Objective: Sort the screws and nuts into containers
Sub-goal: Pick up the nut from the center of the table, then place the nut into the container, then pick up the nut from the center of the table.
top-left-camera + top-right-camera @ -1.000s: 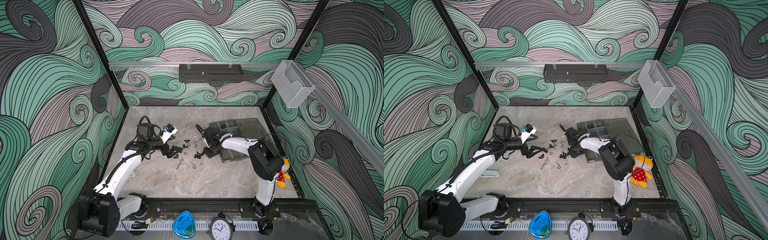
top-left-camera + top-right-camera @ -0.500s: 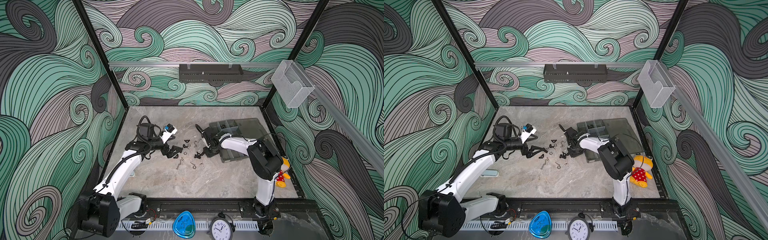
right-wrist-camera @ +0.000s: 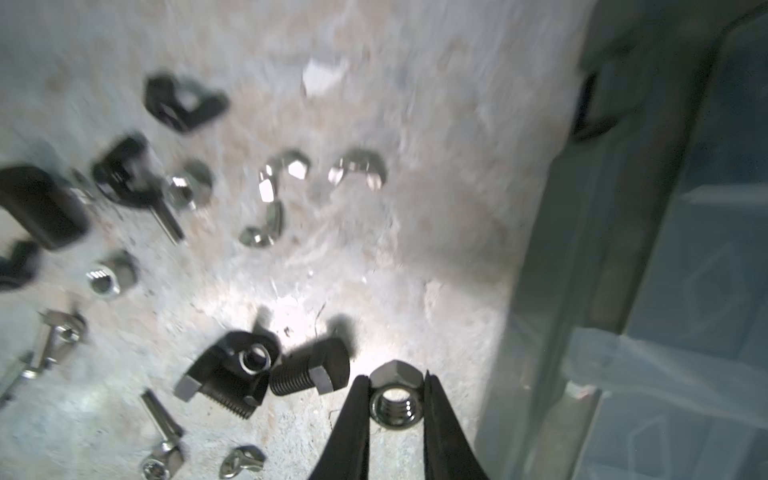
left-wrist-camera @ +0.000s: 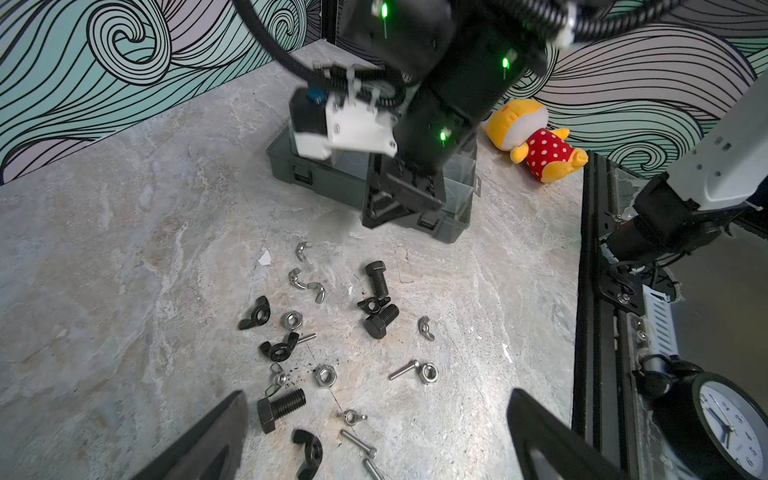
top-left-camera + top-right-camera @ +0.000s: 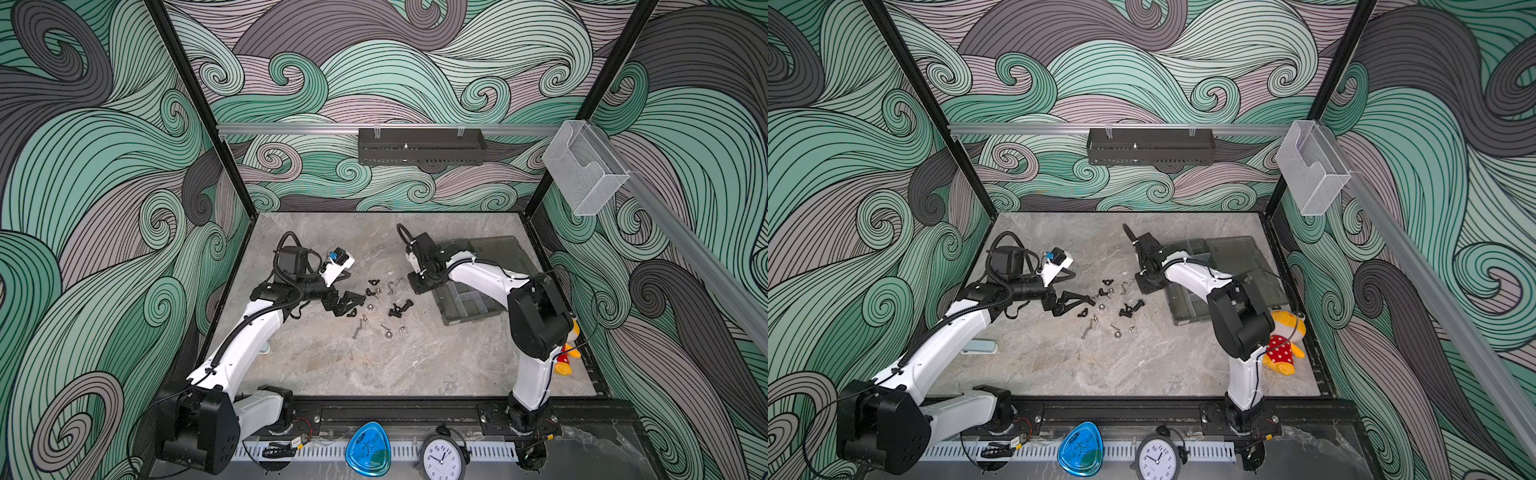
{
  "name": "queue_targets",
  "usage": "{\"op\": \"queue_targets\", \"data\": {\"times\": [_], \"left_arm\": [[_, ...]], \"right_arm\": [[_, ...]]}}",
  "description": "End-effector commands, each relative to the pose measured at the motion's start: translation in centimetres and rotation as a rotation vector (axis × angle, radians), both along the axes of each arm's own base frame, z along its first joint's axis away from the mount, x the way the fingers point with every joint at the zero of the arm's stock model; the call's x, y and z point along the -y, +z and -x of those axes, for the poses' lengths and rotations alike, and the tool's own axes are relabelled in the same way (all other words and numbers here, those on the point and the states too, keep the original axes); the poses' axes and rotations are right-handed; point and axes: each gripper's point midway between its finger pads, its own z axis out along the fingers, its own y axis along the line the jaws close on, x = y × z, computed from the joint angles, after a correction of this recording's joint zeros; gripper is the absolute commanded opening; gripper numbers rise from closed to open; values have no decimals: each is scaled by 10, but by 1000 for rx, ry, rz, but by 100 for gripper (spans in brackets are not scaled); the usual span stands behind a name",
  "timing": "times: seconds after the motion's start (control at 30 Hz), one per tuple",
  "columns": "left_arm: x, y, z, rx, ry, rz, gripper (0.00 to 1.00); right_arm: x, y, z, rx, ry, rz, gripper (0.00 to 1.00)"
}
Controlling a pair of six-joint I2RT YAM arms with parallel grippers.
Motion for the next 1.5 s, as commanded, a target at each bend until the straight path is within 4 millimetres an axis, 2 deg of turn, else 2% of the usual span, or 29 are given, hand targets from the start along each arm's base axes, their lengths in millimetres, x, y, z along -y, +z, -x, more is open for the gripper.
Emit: {"op": "queue_targets", "data": {"times": [0.0,0.17,0.27,0.37,0.6,0.8,1.0,1.1,1.2,1.27,1.37,1.47], "left_arm": [[3,13,3,20,-19,17,99],[4,12,3,17,-23,16,99],[4,12,3,19,-29,21,99],[5,12,3,18,-31,21,99],[4,9,2,10,-31,18,99],[4,8,2,7,-32,16,99],[4,11,4,17,-33,17,99],[4,13,4,25,-33,18,99],[4,16,6,34,-33,22,99],[3,17,6,41,-28,16,98],[1,16,6,45,-19,0,99],[-2,14,10,46,-35,-23,99]], "right_arm": [[24,33,-29,48,-57,-48,21],[85,39,-77,92,-237,-12,20],[114,39,-100,110,-316,-3,20],[133,36,-118,121,-358,8,20],[167,13,-135,101,-419,44,20],[178,1,-136,83,-435,54,23],[177,7,-135,105,-420,56,31],[174,20,-132,146,-410,35,38],[166,34,-123,171,-388,13,38],[152,43,-110,188,-358,-1,38],[118,49,-81,185,-283,-29,39],[72,51,-39,154,-176,-86,41]]}}
